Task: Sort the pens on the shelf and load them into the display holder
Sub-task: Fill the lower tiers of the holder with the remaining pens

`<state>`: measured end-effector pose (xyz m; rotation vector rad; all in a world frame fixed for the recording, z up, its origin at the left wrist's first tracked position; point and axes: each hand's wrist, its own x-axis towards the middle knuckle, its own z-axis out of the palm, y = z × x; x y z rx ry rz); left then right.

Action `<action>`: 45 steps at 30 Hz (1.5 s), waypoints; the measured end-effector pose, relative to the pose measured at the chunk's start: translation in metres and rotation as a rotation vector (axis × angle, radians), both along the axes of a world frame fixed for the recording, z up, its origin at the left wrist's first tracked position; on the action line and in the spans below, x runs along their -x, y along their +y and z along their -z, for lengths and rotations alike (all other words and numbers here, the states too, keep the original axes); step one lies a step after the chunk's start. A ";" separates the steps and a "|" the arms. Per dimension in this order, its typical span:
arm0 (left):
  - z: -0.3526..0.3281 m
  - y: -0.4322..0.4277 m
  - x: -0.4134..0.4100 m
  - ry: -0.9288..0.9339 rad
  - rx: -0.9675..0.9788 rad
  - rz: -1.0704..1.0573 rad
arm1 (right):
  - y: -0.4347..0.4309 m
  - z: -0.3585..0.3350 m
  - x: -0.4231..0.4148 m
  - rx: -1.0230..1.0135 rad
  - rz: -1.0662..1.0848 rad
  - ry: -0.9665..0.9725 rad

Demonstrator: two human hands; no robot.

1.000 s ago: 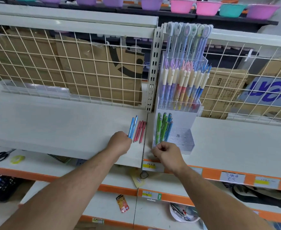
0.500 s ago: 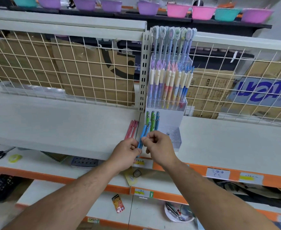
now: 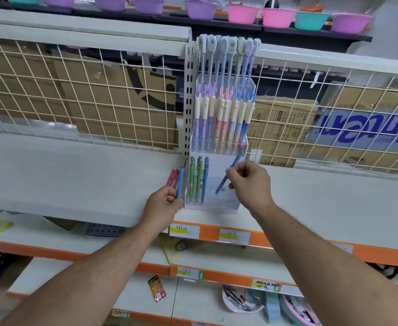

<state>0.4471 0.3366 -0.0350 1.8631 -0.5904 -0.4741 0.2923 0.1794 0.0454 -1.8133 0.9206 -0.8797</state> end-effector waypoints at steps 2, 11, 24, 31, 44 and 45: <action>0.003 -0.004 -0.001 0.010 -0.020 0.023 | -0.008 -0.002 -0.005 0.018 -0.010 0.010; 0.010 -0.005 -0.009 0.026 -0.031 0.067 | -0.018 0.007 -0.035 0.119 -0.080 0.170; 0.010 -0.003 -0.010 0.017 -0.037 0.101 | -0.013 0.018 -0.038 0.198 -0.130 0.288; 0.008 -0.003 -0.010 0.024 -0.045 0.103 | -0.012 0.020 -0.036 0.229 -0.151 0.313; 0.006 -0.002 -0.009 0.028 -0.046 0.110 | -0.016 0.030 -0.036 0.213 -0.200 0.377; 0.006 -0.002 -0.009 0.025 -0.044 0.110 | -0.017 0.030 -0.036 0.209 -0.195 0.381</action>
